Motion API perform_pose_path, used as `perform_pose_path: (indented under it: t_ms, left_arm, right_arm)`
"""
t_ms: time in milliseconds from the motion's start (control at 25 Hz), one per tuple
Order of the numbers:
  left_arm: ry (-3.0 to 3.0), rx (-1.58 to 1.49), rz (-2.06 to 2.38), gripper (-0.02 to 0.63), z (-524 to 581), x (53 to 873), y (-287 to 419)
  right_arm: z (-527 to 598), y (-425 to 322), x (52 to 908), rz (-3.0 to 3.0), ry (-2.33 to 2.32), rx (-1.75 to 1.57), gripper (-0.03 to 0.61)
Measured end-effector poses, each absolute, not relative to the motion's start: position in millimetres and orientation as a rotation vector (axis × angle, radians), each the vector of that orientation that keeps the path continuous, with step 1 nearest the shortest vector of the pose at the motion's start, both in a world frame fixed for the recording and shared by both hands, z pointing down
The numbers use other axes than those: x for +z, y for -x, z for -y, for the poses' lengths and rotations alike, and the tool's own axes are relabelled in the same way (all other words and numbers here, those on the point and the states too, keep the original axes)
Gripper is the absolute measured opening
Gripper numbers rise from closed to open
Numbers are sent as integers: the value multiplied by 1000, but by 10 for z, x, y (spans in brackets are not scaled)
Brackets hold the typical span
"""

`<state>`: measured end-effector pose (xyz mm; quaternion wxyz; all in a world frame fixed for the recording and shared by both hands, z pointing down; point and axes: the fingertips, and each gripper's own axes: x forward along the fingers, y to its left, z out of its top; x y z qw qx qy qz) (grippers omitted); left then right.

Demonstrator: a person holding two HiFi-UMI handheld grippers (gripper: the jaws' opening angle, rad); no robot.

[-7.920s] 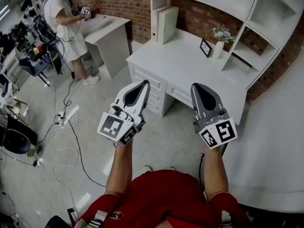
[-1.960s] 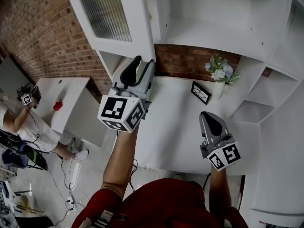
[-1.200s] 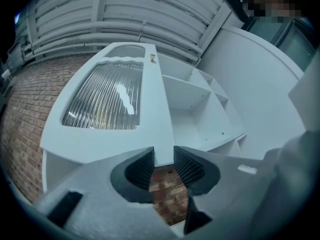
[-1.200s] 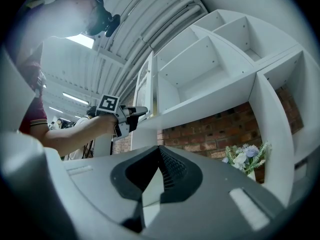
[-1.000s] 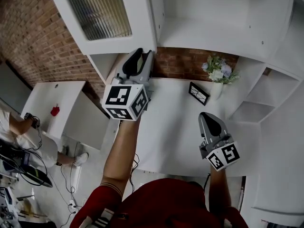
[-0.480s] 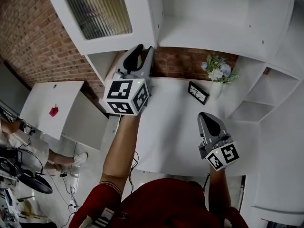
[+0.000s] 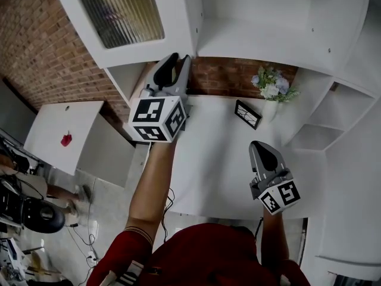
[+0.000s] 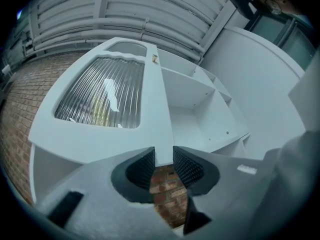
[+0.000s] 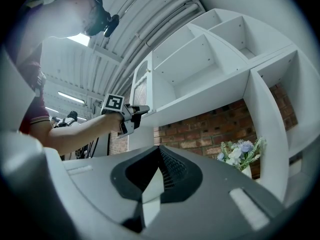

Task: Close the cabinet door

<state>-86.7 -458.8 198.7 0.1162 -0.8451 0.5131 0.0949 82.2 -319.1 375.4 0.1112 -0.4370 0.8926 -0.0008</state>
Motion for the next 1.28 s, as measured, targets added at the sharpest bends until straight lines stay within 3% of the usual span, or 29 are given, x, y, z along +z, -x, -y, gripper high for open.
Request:
perform_pose_path:
  t_ms: [1040, 1280]
  left_arm:
    - [2581, 266, -1380, 110, 4227, 2119, 893]
    - [2619, 291, -1296, 83, 3779, 2319, 857]
  right_arm:
    - [2962, -684, 3555, -2627, 1297, 49, 14]
    - [2875, -540, 3424, -2629, 1254, 105, 14]
